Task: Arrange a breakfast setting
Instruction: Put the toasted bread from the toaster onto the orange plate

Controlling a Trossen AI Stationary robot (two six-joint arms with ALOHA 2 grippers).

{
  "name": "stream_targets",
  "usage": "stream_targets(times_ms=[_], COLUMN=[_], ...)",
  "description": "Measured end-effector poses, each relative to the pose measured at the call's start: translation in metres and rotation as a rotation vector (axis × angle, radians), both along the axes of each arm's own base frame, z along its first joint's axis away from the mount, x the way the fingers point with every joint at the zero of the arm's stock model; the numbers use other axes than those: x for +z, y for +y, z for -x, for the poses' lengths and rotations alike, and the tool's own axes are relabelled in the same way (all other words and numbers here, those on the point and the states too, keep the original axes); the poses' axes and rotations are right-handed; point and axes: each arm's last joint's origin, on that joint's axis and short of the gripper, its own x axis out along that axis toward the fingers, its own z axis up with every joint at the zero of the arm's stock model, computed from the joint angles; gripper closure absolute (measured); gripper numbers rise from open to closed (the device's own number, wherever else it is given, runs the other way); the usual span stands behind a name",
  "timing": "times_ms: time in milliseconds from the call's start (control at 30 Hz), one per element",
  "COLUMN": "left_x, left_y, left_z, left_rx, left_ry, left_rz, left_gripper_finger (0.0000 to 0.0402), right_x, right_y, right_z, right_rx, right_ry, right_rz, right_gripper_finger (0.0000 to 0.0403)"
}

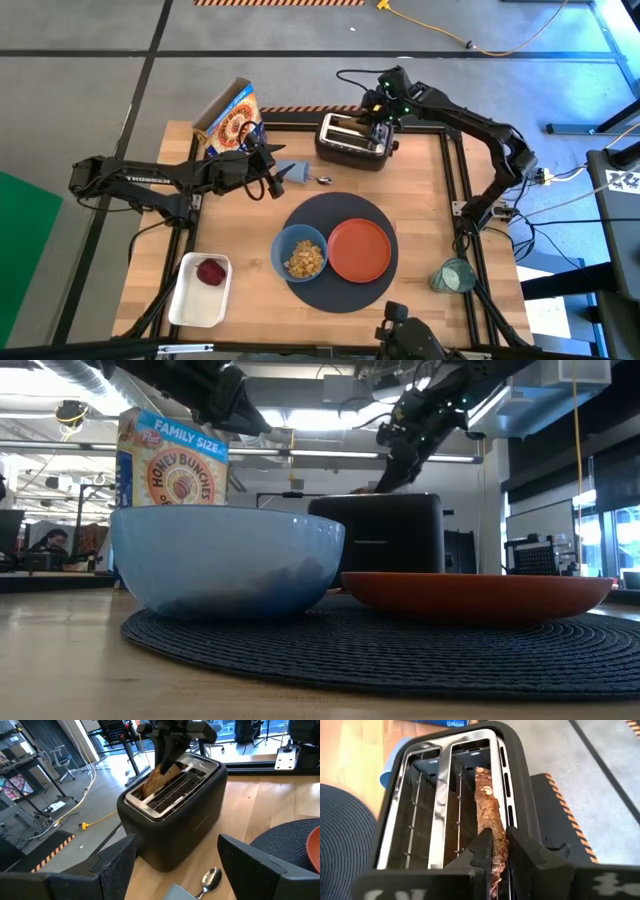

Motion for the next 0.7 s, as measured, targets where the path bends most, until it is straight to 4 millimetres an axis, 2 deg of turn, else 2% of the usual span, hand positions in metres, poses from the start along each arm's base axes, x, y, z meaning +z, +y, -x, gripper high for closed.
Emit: stream_targets(times_ms=[233,400,700], left_x=[0.000,0.000,0.000], left_y=[0.000,0.000,0.000], left_z=[0.000,0.000,0.000], left_rx=[0.002,0.006,0.006], left_ry=[-0.004,-0.014,-0.014], left_rz=[0.005,0.017,0.018], left_gripper_finger=[0.0127,0.0127,0.0127], right_x=[0.009,-0.003,-0.009], right_y=[0.000,-0.004,-0.008], right_z=[0.000,-0.004,-0.007], right_rx=[0.009,0.005,-0.005], right_ry=[-0.045,-0.015,0.001], right_rz=[0.038,0.006,0.004], right_gripper_finger=[0.0358,0.0358,0.0357])
